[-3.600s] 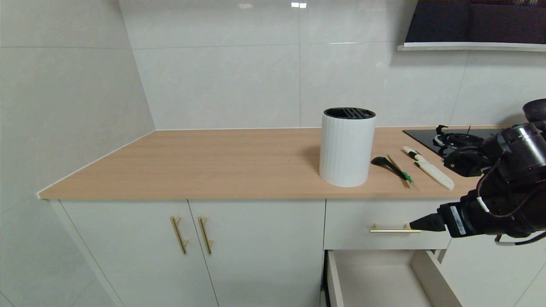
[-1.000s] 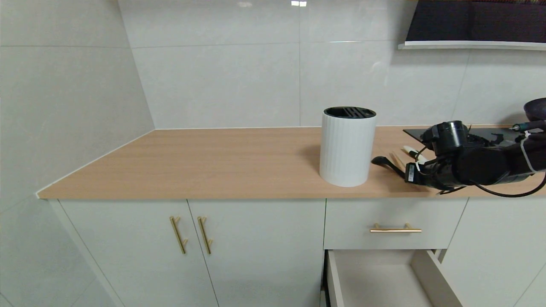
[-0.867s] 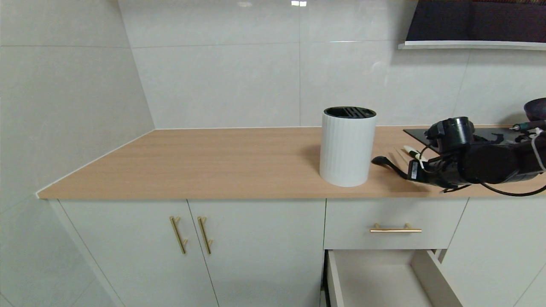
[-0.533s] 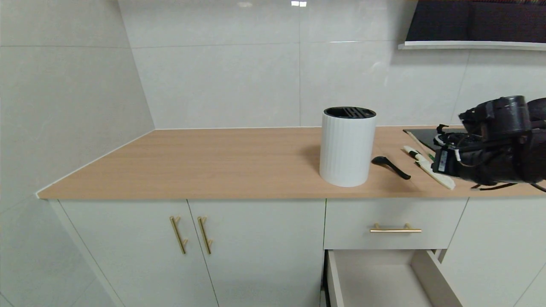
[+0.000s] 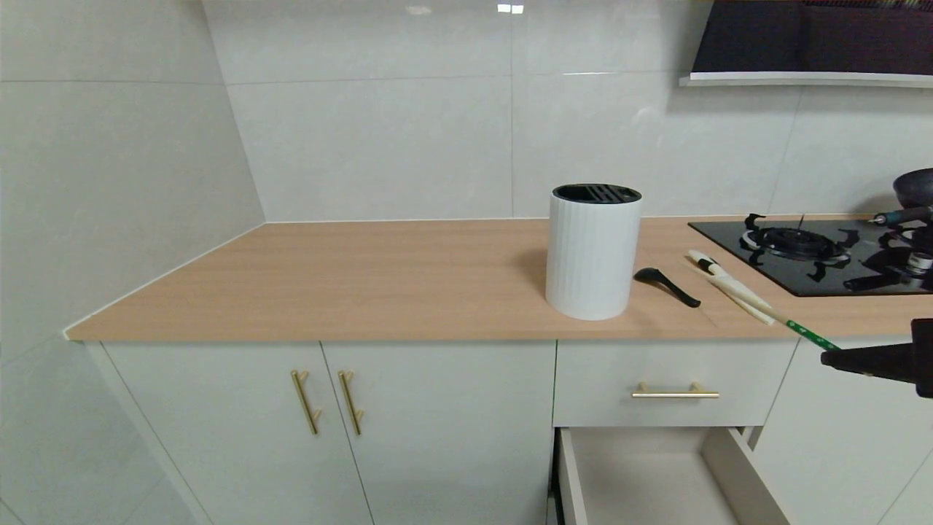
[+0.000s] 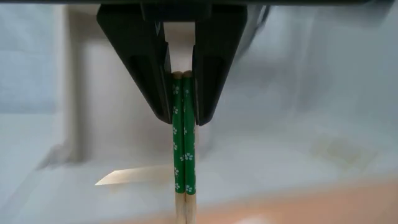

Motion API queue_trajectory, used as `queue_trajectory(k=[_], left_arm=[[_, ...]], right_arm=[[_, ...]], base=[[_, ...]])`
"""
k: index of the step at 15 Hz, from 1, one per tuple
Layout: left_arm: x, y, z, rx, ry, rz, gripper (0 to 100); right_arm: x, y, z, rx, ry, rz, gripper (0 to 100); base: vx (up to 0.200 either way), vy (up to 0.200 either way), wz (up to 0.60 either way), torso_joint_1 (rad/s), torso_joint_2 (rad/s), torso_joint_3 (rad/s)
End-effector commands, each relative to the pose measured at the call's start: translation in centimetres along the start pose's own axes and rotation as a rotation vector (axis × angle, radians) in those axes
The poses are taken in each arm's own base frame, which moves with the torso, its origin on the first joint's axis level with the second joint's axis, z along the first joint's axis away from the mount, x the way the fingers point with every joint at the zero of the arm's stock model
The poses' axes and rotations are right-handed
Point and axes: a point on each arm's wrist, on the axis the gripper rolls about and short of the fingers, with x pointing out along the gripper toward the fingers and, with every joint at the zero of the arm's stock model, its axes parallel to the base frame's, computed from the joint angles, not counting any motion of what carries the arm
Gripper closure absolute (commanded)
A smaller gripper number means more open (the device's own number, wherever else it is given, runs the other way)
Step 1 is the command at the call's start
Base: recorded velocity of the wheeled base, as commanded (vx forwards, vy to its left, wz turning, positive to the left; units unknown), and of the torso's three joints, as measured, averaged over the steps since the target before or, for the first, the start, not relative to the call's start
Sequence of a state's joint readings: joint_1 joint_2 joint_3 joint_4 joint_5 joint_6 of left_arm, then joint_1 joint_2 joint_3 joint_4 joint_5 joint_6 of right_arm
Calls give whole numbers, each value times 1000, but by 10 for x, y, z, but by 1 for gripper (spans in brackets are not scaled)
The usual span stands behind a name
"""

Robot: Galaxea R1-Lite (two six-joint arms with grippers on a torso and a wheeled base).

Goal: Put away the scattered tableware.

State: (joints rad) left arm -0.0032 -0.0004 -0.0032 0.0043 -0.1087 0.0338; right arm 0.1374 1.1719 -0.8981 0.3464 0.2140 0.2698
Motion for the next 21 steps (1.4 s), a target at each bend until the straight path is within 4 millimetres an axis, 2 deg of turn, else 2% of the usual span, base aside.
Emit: queue_trajectory(k=[1, 5, 8, 11, 15, 21], left_arm=[[0, 0, 0, 0, 1, 0, 0], [0, 0, 0, 0, 1, 0, 0], [0, 0, 0, 0, 1, 0, 0], [0, 0, 0, 0, 1, 0, 0], [0, 0, 0, 0, 1, 0, 0], [0, 0, 0, -2, -1, 1, 0]], right_arm=[[-15, 3, -9, -40, -21, 28, 100], [-6, 11, -29, -125, 92, 107, 100], [10, 15, -40, -158, 190, 135, 100], [26, 15, -43, -156, 257, 126, 100], [34, 14, -45, -152, 288, 117, 100], [41, 13, -47, -154, 318, 110, 100]], base=[[0, 0, 0, 0, 0, 0], [0, 0, 0, 0, 0, 0], [0, 0, 0, 0, 0, 0], [0, 0, 0, 0, 0, 0], [0, 0, 0, 0, 0, 0], [0, 0, 0, -159, 392, 229]])
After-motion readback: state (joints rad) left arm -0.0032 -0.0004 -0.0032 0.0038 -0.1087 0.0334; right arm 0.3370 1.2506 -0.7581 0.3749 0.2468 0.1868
